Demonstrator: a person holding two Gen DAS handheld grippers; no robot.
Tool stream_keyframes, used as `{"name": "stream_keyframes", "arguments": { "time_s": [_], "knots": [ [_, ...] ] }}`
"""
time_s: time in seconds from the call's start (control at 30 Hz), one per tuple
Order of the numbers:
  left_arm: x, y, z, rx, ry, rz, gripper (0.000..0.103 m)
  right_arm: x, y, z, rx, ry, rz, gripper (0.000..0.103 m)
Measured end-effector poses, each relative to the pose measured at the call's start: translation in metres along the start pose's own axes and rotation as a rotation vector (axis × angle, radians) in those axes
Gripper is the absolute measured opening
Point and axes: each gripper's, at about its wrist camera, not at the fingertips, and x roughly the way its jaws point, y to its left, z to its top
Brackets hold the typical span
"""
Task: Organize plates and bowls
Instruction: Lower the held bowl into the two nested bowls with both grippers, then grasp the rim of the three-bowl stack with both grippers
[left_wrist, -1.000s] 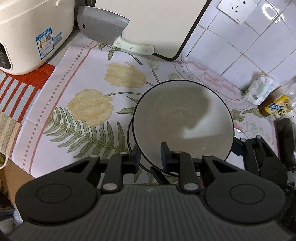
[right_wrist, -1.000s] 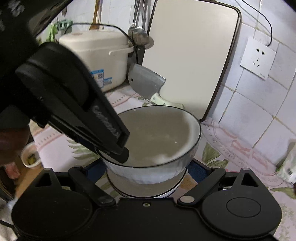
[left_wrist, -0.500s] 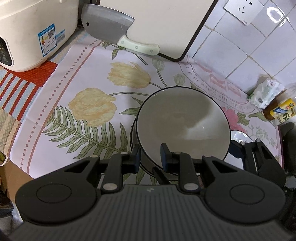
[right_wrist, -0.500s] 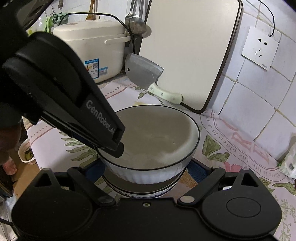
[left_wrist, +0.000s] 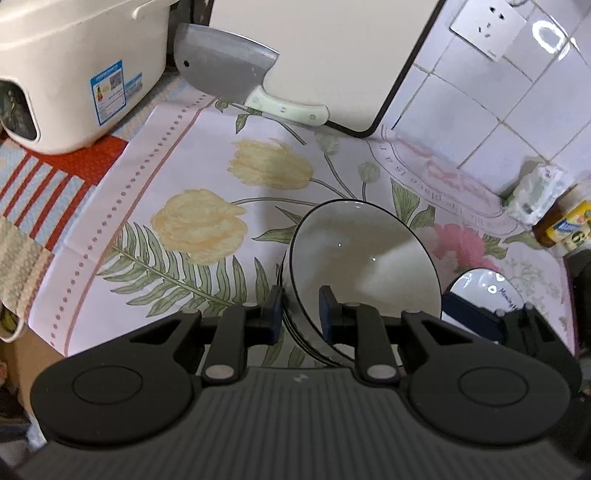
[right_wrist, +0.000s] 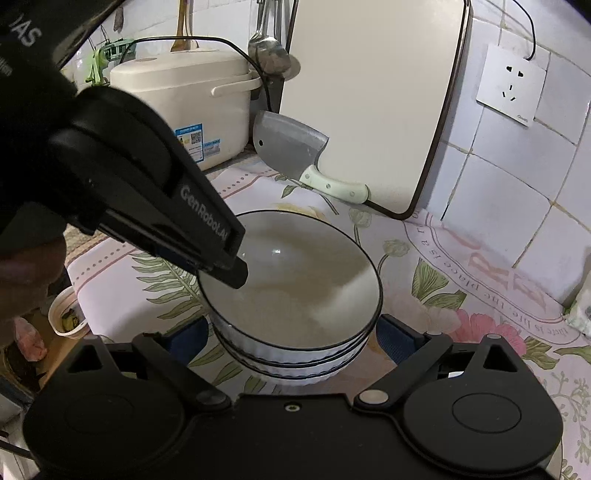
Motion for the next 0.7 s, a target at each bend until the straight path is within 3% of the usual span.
{"name": "stream_keyframes", "arguments": {
  "time_s": [0.23,0.43,0.57,0.7],
  "knots": [
    [-0.009,0.001,-0.003,-0.013,0.004,-0.021,0.02,-0.02,-0.01,-0.011,0.091,-0.051,-0.016,0.099],
    [-0.044,0.001,-0.011,-0.005,-0.025,-0.069,0.023,-0.068,-0.013,-0.026,0.146,-0.193,-0.005,0.099],
    [-0.067,0.005,-0.02,-0.019,-0.049,-0.098,0.023,-0.099,-0.004,-0.036,0.129,-0.29,-0.011,0.099],
    [-0.088,0.006,-0.032,-0.011,-0.076,-0.122,0.023,-0.118,0.005,-0.044,0.089,-0.324,-0.012,0.099]
  ]
}}
